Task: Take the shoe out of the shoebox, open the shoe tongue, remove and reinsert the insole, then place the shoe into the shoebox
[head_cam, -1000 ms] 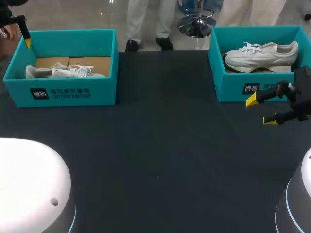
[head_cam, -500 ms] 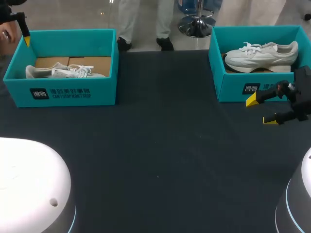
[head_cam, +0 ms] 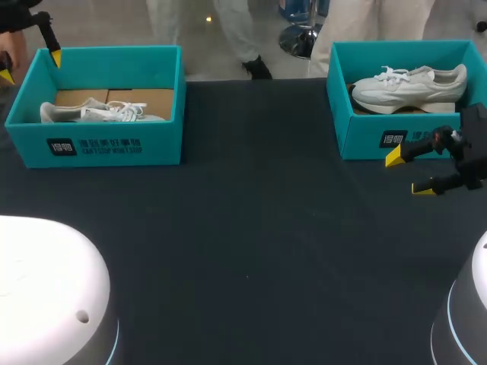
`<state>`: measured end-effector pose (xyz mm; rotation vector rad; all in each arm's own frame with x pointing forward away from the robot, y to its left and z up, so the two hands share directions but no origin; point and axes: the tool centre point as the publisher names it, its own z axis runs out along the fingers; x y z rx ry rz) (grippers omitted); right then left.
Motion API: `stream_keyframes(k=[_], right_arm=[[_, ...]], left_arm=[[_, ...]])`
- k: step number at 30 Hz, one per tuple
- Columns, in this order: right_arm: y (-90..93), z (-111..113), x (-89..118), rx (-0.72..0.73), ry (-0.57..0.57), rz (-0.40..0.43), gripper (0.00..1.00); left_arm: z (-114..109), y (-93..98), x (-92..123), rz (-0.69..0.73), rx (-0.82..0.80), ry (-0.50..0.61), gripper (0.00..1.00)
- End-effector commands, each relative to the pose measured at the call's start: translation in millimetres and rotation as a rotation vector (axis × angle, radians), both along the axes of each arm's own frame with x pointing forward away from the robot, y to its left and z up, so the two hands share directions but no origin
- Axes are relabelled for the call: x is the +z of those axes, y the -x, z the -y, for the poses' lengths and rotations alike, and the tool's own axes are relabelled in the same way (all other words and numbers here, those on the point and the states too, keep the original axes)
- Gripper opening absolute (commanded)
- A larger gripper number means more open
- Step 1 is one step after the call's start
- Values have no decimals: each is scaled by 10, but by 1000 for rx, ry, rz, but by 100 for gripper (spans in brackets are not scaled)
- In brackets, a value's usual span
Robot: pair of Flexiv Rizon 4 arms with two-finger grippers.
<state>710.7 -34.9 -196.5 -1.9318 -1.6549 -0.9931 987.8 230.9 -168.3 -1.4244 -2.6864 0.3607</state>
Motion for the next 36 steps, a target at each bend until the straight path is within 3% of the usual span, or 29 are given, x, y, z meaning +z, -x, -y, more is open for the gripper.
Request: stream_keyframes(k=[1, 8, 20, 36], right_arm=[[-193, 49, 0, 4, 19, -4, 100], [-561, 282, 45, -6, 130, -7, 100], [-944, 767, 35, -127, 390, -6, 100], [-944, 767, 35, -127, 390, -6, 100]], left_arm=[[110, 64, 32, -13, 42, 23, 100], [325, 217, 25, -54, 94, 55, 100], [654, 474, -23, -87, 108, 120, 100], [670, 494, -17, -91, 101, 133, 100]])
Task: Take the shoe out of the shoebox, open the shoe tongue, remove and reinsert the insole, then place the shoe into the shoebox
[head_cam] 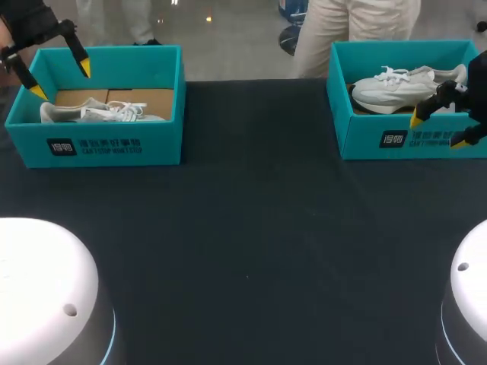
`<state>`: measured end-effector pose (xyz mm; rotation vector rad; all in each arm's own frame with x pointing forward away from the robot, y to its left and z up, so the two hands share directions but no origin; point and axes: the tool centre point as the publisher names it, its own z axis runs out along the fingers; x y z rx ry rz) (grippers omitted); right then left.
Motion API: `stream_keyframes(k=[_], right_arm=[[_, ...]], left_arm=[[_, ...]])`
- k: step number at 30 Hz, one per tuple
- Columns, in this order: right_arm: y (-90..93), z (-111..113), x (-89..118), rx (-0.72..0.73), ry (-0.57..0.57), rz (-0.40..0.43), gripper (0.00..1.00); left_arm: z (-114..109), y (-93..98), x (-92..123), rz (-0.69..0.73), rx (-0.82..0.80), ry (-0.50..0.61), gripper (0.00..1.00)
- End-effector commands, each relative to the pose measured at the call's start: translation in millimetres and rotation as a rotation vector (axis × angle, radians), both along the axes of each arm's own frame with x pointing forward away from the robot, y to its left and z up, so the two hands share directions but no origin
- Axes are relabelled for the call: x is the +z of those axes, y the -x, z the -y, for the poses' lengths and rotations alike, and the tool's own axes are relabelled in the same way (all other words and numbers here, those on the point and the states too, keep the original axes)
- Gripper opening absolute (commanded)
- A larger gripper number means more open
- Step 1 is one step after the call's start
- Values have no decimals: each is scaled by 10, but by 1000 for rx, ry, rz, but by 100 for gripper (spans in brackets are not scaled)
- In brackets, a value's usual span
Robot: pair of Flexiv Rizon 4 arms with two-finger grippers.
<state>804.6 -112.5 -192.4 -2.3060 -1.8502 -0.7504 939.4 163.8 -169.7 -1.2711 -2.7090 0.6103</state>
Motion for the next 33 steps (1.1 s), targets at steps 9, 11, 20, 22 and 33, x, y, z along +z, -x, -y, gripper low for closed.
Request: stream_keyframes(k=[9, 11, 20, 22, 33], right_arm=[[-447, 288, 82, -48, 91, 75, 100], [-568, 370, 94, -49, 109, 85, 100], [-932, 552, 58, -22, 220, 75, 100], [-989, 600, 26, -25, 243, 70, 100], [-1264, 946, -115, -42, 304, 23, 100]], left_arm=[[-1, 10, -2, 3, 0, -1, 100], [-1, 10, -2, 3, 0, -1, 100], [-75, -12, 78, -38, 137, 42, 100], [-89, -28, 92, -44, 187, 67, 100], [60, 14, 74, -61, 178, 57, 100]])
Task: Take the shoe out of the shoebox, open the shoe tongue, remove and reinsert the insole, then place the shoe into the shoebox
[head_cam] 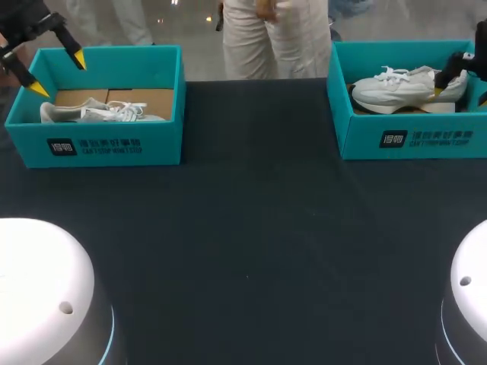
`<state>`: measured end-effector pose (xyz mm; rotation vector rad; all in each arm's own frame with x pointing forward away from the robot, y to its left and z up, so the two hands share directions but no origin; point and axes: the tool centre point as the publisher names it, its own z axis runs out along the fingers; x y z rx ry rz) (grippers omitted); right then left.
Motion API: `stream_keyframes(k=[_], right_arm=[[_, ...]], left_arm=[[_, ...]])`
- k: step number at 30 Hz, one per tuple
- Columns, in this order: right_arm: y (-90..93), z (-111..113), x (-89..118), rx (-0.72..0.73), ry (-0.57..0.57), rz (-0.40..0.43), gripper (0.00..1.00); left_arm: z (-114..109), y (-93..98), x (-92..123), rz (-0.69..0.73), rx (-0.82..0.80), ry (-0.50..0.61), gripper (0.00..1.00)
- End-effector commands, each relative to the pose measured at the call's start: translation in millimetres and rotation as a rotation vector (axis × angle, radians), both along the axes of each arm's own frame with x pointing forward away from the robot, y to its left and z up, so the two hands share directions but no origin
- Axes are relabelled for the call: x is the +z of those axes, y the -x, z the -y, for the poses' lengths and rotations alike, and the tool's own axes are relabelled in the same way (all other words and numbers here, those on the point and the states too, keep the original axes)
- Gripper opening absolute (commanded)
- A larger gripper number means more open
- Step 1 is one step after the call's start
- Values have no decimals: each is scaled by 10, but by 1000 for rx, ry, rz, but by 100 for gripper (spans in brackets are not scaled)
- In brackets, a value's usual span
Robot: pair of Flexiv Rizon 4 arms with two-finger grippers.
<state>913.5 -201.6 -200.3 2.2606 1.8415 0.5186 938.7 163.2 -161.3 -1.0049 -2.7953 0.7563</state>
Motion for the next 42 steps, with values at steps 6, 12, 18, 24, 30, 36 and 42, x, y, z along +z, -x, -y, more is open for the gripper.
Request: stream_keyframes(k=[6, 12, 18, 24, 30, 36, 42], right_arm=[[-391, 197, -89, -9, 40, -45, 100], [-468, 237, -60, -17, 61, -48, 100], [-468, 237, -60, -17, 61, -48, 100], [-468, 237, -60, -17, 61, -48, 100], [-525, 271, -66, -19, 70, -45, 100], [-866, 439, -44, -35, 132, -17, 100], [-1101, 473, -87, 8, 169, -12, 100]], left_arm=[[55, 6, -9, 1, -6, -13, 100], [55, 6, -9, 1, -6, -13, 100], [55, 6, -9, 1, -6, -13, 100], [55, 6, -9, 1, -6, -13, 100], [55, 6, -9, 1, -6, -13, 100], [55, 6, -9, 1, -6, -13, 100], [55, 6, -9, 1, -6, -13, 100]])
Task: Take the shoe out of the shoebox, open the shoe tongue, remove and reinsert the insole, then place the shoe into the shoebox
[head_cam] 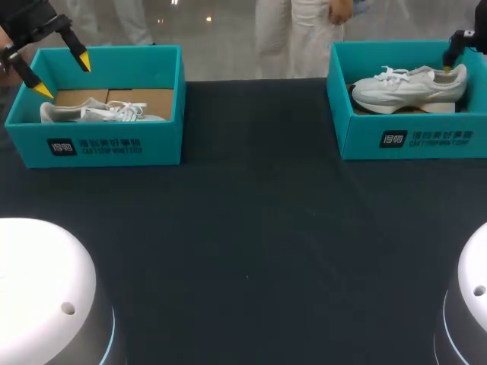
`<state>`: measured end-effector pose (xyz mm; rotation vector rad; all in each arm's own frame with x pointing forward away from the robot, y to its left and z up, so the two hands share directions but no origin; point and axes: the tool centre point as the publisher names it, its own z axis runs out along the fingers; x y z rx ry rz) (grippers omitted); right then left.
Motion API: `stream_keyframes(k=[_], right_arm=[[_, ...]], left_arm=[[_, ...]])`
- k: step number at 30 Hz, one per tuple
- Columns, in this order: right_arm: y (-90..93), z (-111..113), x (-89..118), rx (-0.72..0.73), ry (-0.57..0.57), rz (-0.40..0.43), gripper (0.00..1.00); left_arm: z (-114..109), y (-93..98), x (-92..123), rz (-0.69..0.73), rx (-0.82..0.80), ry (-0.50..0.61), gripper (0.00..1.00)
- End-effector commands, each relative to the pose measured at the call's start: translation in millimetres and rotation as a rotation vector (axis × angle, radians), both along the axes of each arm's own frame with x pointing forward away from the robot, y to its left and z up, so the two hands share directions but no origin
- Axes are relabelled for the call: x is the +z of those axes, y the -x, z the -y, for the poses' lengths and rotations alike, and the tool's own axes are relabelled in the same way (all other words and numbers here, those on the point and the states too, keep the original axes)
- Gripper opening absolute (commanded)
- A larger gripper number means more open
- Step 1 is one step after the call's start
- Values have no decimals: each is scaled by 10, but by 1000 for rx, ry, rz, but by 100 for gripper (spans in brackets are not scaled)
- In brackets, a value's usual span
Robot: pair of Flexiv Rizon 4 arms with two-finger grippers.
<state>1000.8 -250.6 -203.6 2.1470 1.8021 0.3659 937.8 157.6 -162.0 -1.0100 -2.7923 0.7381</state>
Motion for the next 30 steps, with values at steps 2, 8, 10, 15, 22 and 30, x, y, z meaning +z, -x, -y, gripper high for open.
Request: stream_keyframes(k=[2, 8, 10, 15, 22, 30], right_arm=[[-295, -8, -75, 26, 17, -37, 100], [-453, 46, -104, 46, 33, -47, 100], [-490, 68, -110, 53, 36, -49, 100], [-546, 137, -110, 61, 49, -58, 100], [-593, 217, -131, 70, 66, -75, 100], [-660, 299, -187, 77, 98, -103, 100]], left_arm=[[-2, -2, -3, 1, -1, -1, 100], [-2, -2, -3, 1, -1, -1, 100], [-2, -2, -3, 1, -1, -1, 100], [-2, -2, -3, 1, -1, -1, 100], [-2, -2, -3, 1, -1, -1, 100], [-2, -2, -3, 1, -1, -1, 100]])
